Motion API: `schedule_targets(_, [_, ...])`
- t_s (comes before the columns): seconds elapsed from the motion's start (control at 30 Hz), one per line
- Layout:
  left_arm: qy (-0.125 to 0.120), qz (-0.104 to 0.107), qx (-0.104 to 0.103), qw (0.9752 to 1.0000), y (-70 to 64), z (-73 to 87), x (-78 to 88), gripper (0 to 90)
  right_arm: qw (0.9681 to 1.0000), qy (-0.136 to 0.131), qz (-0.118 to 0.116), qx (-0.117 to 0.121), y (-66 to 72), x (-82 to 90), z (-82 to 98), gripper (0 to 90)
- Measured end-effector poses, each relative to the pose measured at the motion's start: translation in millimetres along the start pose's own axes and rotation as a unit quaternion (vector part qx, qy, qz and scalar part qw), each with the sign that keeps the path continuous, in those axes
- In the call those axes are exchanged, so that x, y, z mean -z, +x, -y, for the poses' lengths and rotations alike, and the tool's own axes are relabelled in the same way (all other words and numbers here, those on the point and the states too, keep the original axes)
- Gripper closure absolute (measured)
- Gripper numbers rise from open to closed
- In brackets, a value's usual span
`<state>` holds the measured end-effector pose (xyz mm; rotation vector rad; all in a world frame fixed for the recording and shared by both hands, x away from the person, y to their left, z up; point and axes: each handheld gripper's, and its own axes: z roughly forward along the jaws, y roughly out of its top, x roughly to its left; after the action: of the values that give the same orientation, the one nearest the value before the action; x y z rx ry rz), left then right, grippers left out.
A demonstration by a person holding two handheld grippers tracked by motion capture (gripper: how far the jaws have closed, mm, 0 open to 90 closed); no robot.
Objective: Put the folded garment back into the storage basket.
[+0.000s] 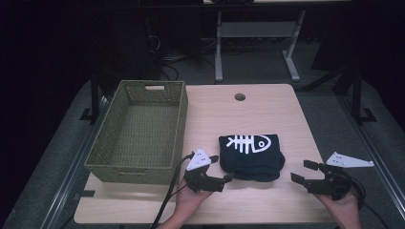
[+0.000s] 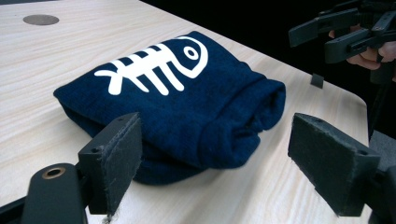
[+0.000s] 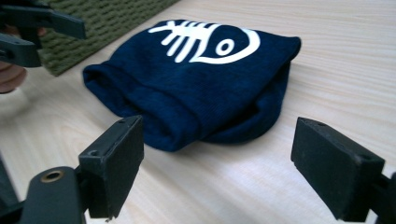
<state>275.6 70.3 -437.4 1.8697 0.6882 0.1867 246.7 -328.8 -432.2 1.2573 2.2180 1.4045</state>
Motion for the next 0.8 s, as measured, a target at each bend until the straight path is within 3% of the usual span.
schedule_targets(0.17, [-0.001,-0.004,0.003,1.0000,6.5,-3.3,-7.6,17.3,1.0000,0.004,0.002,0.004,-5.1,-9.5,-9.0,17.4])
schedule_targets(0.27, [-0.008,-0.007,0.015,0.9998,11.5,-3.8,-10.4,17.3,0.9999,0.010,-0.002,0.000,-7.3,-15.9,-12.1,17.2])
schedule_targets(0.57, [0.009,-0.017,0.032,0.9993,23.2,-8.1,-18.3,17.3,0.9997,0.023,-0.010,-0.002,-15.6,-26.0,-25.3,16.9])
schedule_targets(0.8, [0.022,-0.042,0.052,0.9975,26.3,-14.5,-30.3,17.4,0.9992,0.039,-0.009,-0.010,-22.1,-37.7,-38.4,17.4])
